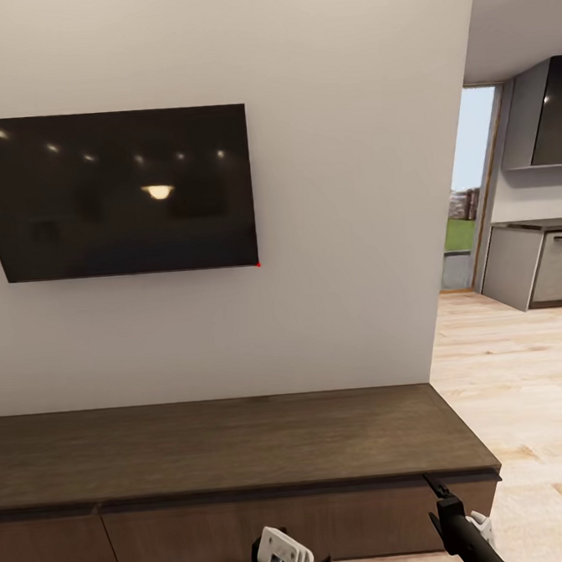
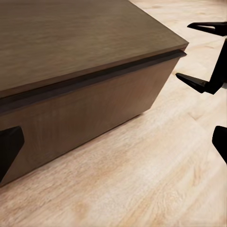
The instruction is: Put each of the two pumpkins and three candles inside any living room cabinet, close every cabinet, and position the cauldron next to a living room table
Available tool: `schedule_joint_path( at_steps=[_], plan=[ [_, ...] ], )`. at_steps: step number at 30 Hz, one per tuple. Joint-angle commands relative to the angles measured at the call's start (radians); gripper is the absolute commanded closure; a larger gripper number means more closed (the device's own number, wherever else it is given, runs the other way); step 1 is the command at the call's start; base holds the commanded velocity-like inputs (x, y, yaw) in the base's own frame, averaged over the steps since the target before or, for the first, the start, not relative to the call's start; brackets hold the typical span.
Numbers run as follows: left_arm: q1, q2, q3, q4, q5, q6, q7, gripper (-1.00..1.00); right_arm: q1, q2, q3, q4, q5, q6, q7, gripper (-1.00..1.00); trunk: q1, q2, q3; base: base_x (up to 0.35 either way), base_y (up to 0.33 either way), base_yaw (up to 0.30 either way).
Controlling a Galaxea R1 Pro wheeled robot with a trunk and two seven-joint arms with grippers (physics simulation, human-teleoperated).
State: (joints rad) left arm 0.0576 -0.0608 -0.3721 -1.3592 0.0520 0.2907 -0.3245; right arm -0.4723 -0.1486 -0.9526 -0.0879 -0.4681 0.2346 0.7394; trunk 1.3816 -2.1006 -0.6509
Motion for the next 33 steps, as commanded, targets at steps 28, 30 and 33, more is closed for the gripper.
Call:
schedule_joint_path(
  at_steps=[28, 30, 33],
  plan=[
    [0.004, 0.001, 0.001, -0.009, 0.007, 0.008, -0.005, -1.0, 0.0, -0.001, 0.0, 0.0, -0.01, 0.009, 0.001, -1.0, 0.0, 0.0, -0.001, 0.062, 0.0, 0.0],
    [0.004, 0.001, 0.001, -0.01, 0.007, 0.008, -0.005, -1.0, 0.0, -0.001, -0.003, 0.001, -0.01, 0.009, 0.001, -1.0, 0.0, 0.0, -0.001, 0.005, 0.0, 0.0],
    [0.004, 0.001, 0.001, -0.01, 0.008, 0.008, -0.005, -1.0, 0.0, -0.002, -0.022, 0.001, -0.01, 0.009, -0.003, -1.0, 0.004, -0.007, -0.004, 0.003, 0.0, 0.0]
  ],
)
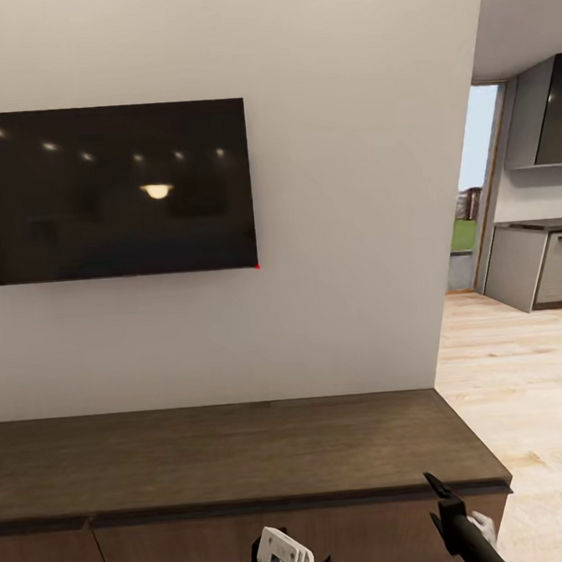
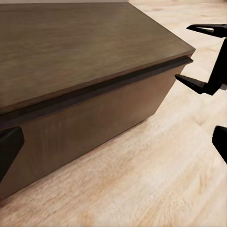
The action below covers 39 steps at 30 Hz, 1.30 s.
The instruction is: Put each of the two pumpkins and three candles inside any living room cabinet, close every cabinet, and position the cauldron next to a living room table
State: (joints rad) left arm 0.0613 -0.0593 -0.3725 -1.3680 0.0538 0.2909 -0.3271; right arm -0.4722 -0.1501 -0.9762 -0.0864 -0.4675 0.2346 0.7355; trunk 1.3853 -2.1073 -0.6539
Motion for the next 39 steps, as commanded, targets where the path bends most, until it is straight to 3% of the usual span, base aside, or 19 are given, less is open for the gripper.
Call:
schedule_joint_path(
  at_steps=[1, 14, 24, 39],
  plan=[
    [0.0, 0.0, 0.001, -0.002, 0.006, 0.008, -0.003, -1.0, 0.0, -0.001, -0.006, 0.0, -0.01, 0.009, -0.005, -1.0, 0.004, -0.008, -0.004, 0.001, 0.0, 0.0],
    [0.0, 0.0, 0.001, 0.0, 0.005, 0.008, -0.003, -1.0, 0.0, -0.002, -0.02, -0.001, -0.01, 0.01, -0.019, -1.0, 0.054, -0.099, -0.045, 0.0, 0.0, 0.0],
    [0.0, 0.0, 0.001, 0.001, 0.004, 0.006, -0.003, -1.0, 0.0, -0.008, -0.02, -0.004, -0.01, 0.072, 0.0, -1.0, 0.092, -0.169, -0.076, 0.0, 0.0, 0.0],
    [0.0, 0.0, 0.0, 0.001, 0.003, 0.003, -0.003, -1.0, 0.0, -0.028, -0.017, -0.003, -0.008, 0.084, 0.057, -1.0, 0.15, -0.274, -0.123, 0.0, 0.0, 0.0]
  ],
)
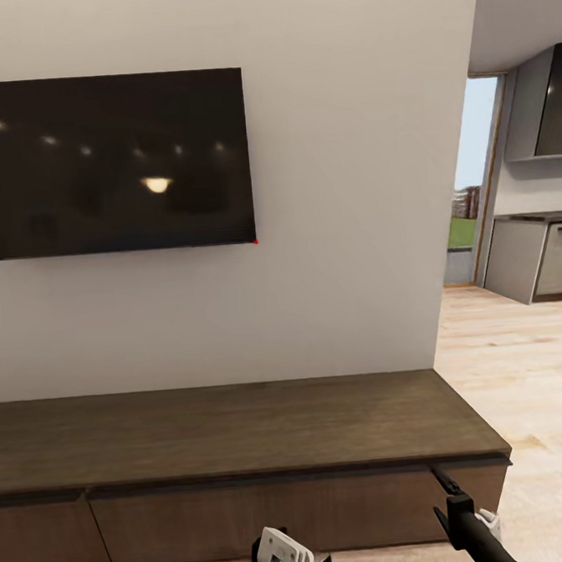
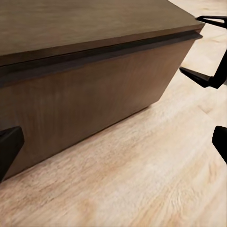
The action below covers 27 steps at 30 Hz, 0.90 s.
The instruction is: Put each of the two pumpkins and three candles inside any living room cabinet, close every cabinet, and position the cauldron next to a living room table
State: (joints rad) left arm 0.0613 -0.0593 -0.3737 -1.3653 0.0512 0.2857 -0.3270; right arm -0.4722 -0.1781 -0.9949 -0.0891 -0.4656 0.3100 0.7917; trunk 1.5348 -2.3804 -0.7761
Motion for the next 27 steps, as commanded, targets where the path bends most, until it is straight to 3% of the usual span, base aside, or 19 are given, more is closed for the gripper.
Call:
schedule_joint_path(
  at_steps=[1, 19, 27],
  plan=[
    [0.0, 0.0, 0.001, -0.002, 0.005, 0.008, -0.003, -1.0, 0.0, -0.001, 0.002, 0.0, -0.01, 0.009, 0.002, -1.0, 0.004, -0.008, -0.004, 0.0, 0.0, 0.0],
    [0.0, 0.0, 0.001, -0.002, 0.003, 0.007, -0.003, -1.0, 0.0, -0.001, 0.002, -0.001, -0.009, 0.009, 0.007, -1.0, 0.065, -0.12, -0.054, 0.0, 0.0, 0.0],
    [0.0, 0.0, 0.001, -0.002, 0.002, 0.007, -0.003, -1.0, 0.0, -0.001, 0.009, -0.001, -0.004, 0.009, 0.023, -1.0, 0.068, -0.121, -0.077, 0.0, 0.0, 0.0]
  ],
)
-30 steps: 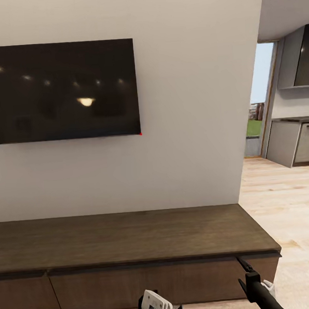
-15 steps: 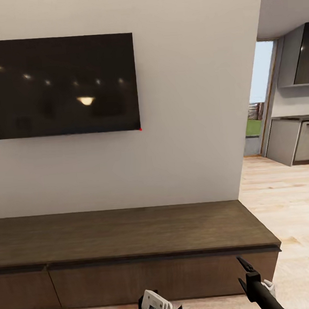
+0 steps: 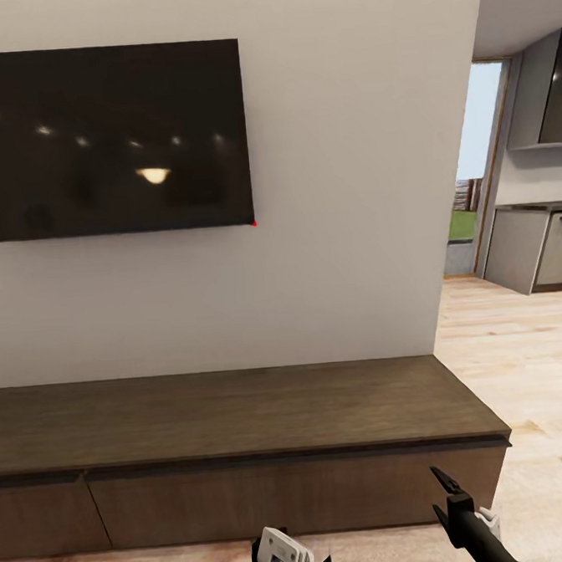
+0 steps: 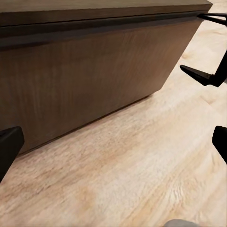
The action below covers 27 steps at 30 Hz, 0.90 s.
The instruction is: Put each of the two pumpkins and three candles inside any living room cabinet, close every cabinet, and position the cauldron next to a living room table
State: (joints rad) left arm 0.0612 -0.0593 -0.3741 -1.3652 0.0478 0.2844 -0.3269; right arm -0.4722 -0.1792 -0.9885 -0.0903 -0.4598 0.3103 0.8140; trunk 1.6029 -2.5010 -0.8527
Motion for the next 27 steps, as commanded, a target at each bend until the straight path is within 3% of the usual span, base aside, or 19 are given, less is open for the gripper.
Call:
schedule_joint_path(
  at_steps=[1, 9, 27],
  plan=[
    [0.0, 0.0, 0.001, -0.002, 0.005, 0.008, -0.003, -1.0, 0.0, 0.0, 0.003, 0.0, -0.009, 0.009, 0.004, -1.0, 0.0, 0.0, -0.001, 0.0, 0.0, 0.0],
    [0.0, 0.0, 0.001, -0.002, 0.005, 0.01, -0.003, -1.0, 0.0, 0.0, 0.004, 0.0, -0.004, 0.009, 0.014, -1.0, 0.0, 0.0, -0.001, 0.006, 0.0, 0.0],
    [0.0, -0.002, 0.001, 0.002, -0.001, 0.011, -0.002, -1.0, 0.0, 0.0, 0.004, 0.0, -0.003, 0.009, 0.019, -1.0, 0.0, 0.0, -0.001, 0.13, 0.0, 0.0]
  ],
)
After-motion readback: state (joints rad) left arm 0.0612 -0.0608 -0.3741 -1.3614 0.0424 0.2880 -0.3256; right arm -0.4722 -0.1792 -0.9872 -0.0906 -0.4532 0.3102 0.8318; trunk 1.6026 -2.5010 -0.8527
